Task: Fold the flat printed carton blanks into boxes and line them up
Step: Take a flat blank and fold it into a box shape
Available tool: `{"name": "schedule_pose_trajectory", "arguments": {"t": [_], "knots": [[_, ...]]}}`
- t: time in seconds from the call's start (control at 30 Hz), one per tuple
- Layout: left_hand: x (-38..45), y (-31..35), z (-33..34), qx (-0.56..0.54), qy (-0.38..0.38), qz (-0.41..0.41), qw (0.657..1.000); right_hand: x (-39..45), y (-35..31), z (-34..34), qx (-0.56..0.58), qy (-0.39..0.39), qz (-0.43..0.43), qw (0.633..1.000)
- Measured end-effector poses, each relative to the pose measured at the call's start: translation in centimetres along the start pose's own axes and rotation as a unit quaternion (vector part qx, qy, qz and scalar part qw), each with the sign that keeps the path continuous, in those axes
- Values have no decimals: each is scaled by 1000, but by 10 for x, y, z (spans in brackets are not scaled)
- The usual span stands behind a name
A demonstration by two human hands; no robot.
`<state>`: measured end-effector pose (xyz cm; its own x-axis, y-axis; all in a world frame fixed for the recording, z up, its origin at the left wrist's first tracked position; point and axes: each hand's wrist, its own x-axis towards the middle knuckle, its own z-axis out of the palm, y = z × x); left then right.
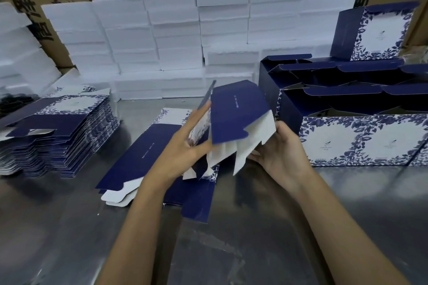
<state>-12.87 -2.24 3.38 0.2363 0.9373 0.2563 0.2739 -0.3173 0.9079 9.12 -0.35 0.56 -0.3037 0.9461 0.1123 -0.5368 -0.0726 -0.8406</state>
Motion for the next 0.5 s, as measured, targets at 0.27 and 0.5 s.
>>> {"name": "schedule_pose_trajectory", "arguments": {"t": [0.27, 0.5], "knots": [[1, 1, 3, -61, 97, 16, 993, 3, 10, 5, -227, -5, -48, 973], [4, -3, 6, -58, 148, 38, 987, 9, 29, 5, -387, 126, -80, 910]]}}
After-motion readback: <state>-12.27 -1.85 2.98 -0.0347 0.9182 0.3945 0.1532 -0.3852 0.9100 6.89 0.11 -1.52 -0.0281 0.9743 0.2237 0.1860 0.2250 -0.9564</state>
